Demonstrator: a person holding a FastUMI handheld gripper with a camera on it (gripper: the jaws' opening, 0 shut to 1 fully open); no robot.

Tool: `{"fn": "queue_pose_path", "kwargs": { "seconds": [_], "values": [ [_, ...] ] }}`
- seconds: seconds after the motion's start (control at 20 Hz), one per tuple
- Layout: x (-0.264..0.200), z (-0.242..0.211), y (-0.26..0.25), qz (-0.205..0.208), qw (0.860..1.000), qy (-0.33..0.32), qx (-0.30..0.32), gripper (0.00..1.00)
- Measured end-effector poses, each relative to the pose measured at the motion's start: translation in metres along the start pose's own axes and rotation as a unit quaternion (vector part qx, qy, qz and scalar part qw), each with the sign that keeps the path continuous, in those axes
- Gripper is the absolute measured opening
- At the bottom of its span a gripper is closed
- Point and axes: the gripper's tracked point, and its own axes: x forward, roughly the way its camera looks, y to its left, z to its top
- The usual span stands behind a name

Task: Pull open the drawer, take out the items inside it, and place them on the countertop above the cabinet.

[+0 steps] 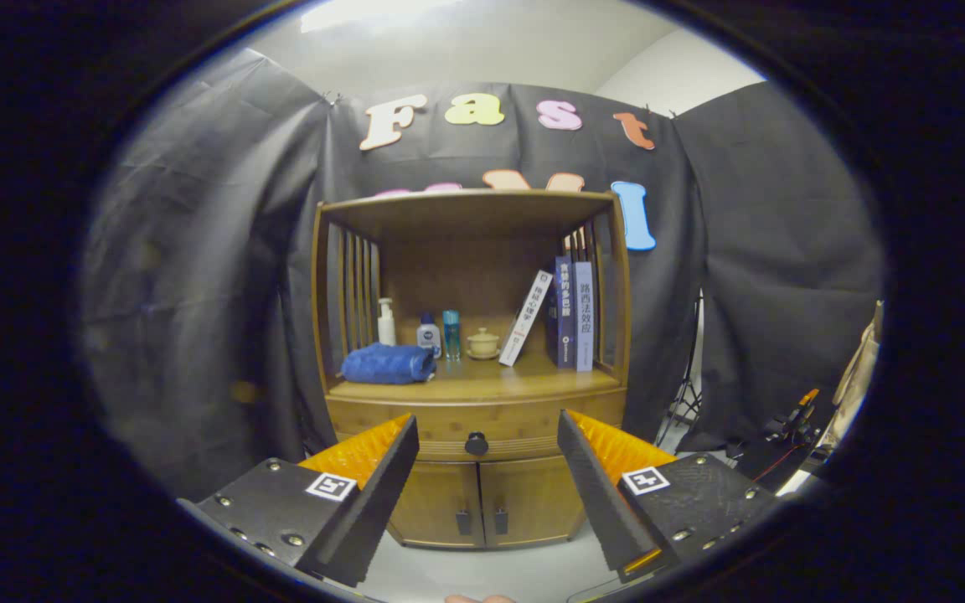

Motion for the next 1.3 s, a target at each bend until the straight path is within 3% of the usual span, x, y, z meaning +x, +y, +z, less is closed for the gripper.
{"fn": "queue_pose_path", "kwargs": {
  "seconds": [0.65, 0.8, 0.85, 1.0, 1.2, 1.3],
  "values": [
    [0.191, -0.152, 0.019, 0.026, 0.998, 0.062, 0.019, 1.00],
    [0.223, -0.160, 0.020, 0.025, 0.997, 0.063, 0.042, 1.00],
    [0.233, -0.164, 0.018, 0.019, 0.996, 0.063, 0.053, 0.94],
    [0.252, -0.178, 0.036, 0.056, 0.992, 0.087, 0.074, 0.76],
    [0.251, -0.172, 0.035, 0.034, 0.998, 0.058, 0.019, 0.43],
    [0.250, -0.173, 0.037, 0.042, 0.997, 0.056, 0.014, 0.37]
  ]
}}
